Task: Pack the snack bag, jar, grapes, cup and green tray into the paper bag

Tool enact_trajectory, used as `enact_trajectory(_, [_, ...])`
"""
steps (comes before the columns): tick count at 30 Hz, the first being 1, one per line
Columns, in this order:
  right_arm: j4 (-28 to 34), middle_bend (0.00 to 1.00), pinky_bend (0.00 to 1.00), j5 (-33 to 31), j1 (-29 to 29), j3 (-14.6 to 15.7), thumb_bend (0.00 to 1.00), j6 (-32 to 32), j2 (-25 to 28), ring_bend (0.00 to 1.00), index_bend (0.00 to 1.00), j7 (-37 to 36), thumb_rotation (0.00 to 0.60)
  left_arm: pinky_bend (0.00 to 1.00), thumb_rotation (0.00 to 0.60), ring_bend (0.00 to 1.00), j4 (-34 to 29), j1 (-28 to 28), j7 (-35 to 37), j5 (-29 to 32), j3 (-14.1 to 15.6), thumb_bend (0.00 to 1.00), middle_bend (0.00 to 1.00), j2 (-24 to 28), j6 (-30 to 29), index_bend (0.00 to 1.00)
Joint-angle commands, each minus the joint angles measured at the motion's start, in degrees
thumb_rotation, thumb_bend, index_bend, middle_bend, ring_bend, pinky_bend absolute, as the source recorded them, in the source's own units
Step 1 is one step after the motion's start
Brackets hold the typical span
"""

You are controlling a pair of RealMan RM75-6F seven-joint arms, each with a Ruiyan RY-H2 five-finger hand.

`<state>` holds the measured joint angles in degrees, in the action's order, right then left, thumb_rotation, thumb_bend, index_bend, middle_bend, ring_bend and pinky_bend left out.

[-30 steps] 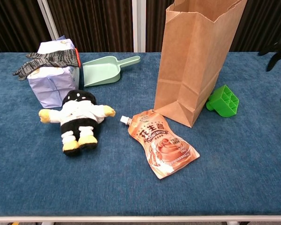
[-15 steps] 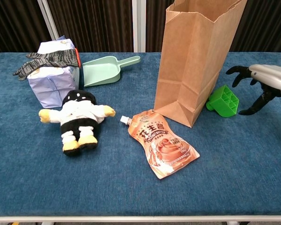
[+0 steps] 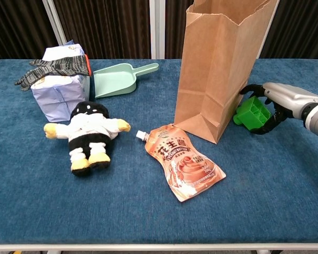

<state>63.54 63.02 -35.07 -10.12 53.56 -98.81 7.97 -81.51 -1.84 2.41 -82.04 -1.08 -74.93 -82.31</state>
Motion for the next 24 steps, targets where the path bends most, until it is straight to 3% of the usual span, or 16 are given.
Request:
enact_trajectory(1, [-2.17, 0.37, 0.36, 1.48, 0.12, -0.04, 0.26, 1.35, -1.92, 0.20, 0.37, -1.07, 0.600, 0.22, 0.600, 0.21, 0.12, 0.04, 0.13, 0.00, 0.04, 0.11, 0.29, -0.04, 0.02, 0.37])
enact_trajectory(5, [-0.79, 0.45, 0.48, 4.65, 0.48, 0.23, 0.33, 3.13, -0.94, 0.27, 0.51, -3.47, 0.600, 0.22, 0.600, 0.21, 0.18, 0.16, 0.28, 0.00, 0.06, 0.12, 0.29, 0.01, -0.12, 0.37])
enact_trajectory(8, [5.67, 0.48, 0.53, 7.99, 1.08, 1.50, 0.35, 4.03, 4.07, 0.30, 0.55, -4.02, 0.600, 0.22, 0.600, 0.21, 0.17, 0.28, 0.30, 0.03, 0.07, 0.12, 0.29, 0.18, -0.25, 0.37])
enact_trajectory(12, [18.15, 0.47, 0.54, 13.29, 1.42, 3.77, 0.35, 4.48, 14.25, 0.30, 0.55, -2.64, 0.600, 0.22, 0.600, 0.21, -0.01, 0.23, 0.15, 0.01, 0.03, 0.12, 0.29, 0.23, -0.20, 0.37])
enact_trajectory(16, [31.28, 0.46, 0.54, 20.89, 0.91, 6.27, 0.35, 3.55, 25.95, 0.30, 0.55, -6.15, 0.600, 0.22, 0.600, 0.21, -0.26, -0.02, -0.17, -0.29, -0.05, 0.11, 0.29, 0.22, -0.19, 0.37])
enact_trajectory(24, [41.60, 0.48, 0.54, 36.04, 2.00, 6.80, 0.34, 14.49, 34.10, 0.30, 0.55, -14.18, 0.600, 0.22, 0.600, 0.21, -0.90, -0.18, -0.68, -0.64, -0.17, 0.12, 0.29, 0.61, -0.51, 0.37])
